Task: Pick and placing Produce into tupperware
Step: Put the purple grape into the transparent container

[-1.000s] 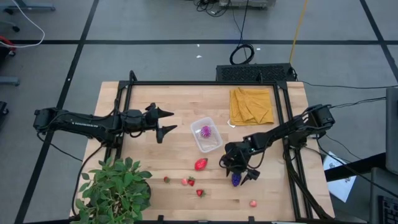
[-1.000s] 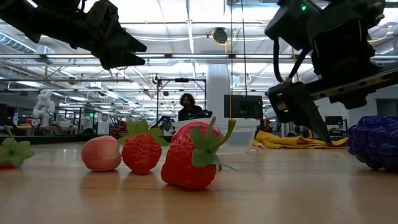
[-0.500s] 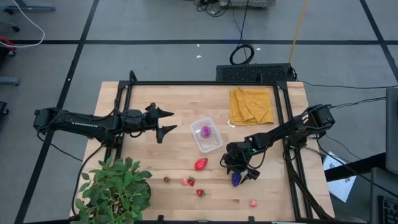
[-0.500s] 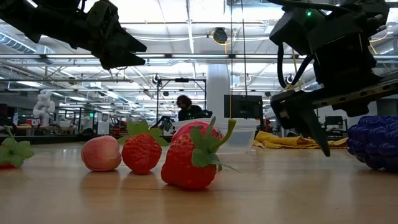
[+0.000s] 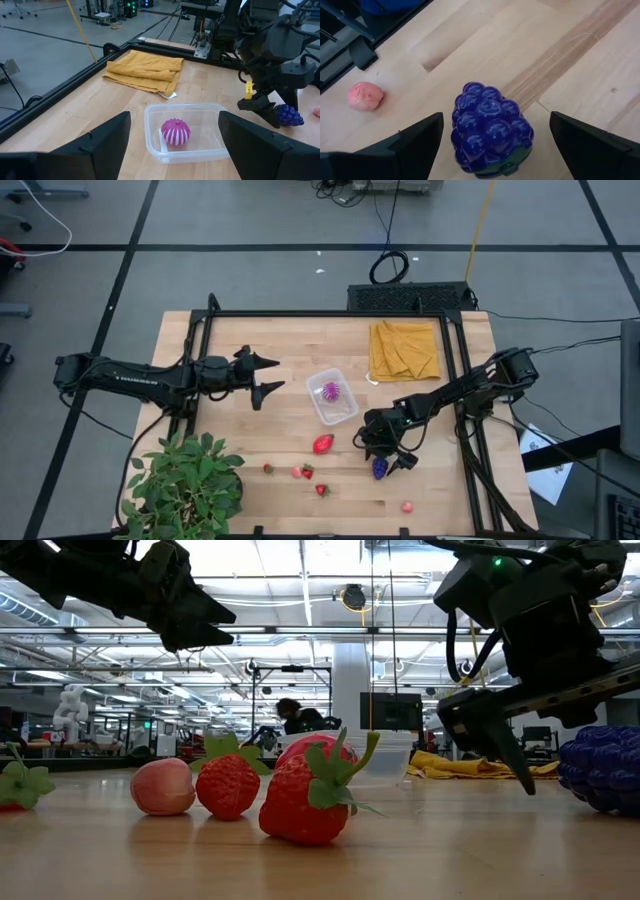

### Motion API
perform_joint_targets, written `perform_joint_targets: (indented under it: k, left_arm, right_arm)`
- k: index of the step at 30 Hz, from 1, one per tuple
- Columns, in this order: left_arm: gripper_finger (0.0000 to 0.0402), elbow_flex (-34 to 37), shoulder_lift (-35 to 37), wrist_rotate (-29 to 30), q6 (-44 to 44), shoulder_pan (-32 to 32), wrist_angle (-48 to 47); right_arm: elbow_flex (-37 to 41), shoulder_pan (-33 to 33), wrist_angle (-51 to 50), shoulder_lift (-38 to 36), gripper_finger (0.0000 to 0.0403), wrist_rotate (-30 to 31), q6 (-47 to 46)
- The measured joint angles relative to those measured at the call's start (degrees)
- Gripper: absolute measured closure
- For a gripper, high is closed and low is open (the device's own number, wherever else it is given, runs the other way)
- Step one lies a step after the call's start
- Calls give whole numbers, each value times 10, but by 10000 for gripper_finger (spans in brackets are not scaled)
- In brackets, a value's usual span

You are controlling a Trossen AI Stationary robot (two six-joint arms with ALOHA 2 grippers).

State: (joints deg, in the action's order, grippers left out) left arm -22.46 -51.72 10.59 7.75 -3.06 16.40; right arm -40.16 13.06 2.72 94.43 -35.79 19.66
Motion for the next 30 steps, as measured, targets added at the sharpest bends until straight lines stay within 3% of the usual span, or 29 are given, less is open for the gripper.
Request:
perform_joint_targets:
  k: [30]
  left_arm:
    - [94,0,0,0,4,0,1]
  right_arm:
    - [0,0,-4,0,46,0,5]
